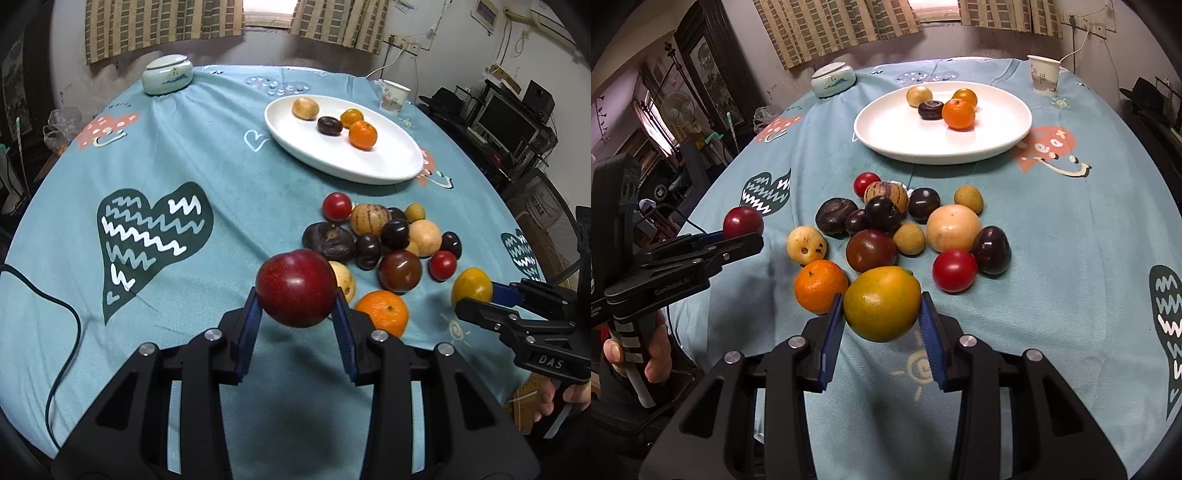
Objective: Organize fruits
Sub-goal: 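Grasp a yellow-green citrus with the right tool while the left tool grasps a red apple, then carry citrus and red apple to the plate and release both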
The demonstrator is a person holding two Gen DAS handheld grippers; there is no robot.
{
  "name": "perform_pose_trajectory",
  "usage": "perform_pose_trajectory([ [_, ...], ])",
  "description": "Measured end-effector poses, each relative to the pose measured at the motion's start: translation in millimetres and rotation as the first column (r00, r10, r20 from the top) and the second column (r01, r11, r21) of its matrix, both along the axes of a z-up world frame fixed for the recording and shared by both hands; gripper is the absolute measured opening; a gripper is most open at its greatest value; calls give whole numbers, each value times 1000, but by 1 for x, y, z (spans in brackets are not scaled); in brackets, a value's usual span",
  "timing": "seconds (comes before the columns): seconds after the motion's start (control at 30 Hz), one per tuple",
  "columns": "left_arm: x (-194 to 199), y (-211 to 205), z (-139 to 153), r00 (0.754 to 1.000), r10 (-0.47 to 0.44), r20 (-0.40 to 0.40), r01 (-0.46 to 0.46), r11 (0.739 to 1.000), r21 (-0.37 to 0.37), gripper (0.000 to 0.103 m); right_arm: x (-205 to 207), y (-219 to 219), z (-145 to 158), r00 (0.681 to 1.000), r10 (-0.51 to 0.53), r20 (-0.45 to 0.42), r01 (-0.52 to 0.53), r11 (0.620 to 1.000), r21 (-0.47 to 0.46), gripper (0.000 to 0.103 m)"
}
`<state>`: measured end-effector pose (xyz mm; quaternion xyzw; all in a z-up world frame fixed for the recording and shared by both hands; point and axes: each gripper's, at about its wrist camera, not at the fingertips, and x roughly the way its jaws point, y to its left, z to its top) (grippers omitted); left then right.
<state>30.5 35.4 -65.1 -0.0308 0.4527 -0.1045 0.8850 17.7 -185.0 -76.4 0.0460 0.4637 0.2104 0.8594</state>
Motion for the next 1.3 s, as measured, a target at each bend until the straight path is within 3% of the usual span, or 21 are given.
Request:
perform_pose_trajectory([
  [0.37,17,-8,42,997,-46,65,44,999,21,39,16,-5,24,998,-5,69,5,1000,-4,41],
  [0.5,62,-21,67,994,-80,80,77,996,46,39,47,-11,42,994,-17,108,19,1000,-18,41],
  [0.63,141,-40,82,996,-80,45,77,995,60,39,111,-16,61,990,-46,132,53,997,-49,41],
  [0.77,220,-60,68,998,-55,-31,57,995,87,39,190,-23,56,989,-103,105,114,987,-110,41],
  [0.93,290,-69,23,989,-12,-146,25,996,85,39,269,-41,16,983,-183,8,182,970,-160,40],
  [1.0,301,-71,12,987,-11,-161,26,995,95,39,284,-42,3,985,-168,-26,162,975,-150,40],
  [1.2,316,-76,-4,984,-29,-174,49,992,113,40,299,-36,-9,989,-146,-17,141,975,-173,41],
  [1.3,320,-77,-7,983,-32,-183,52,993,107,45,304,-31,-13,990,-141,-3,137,962,-235,42],
])
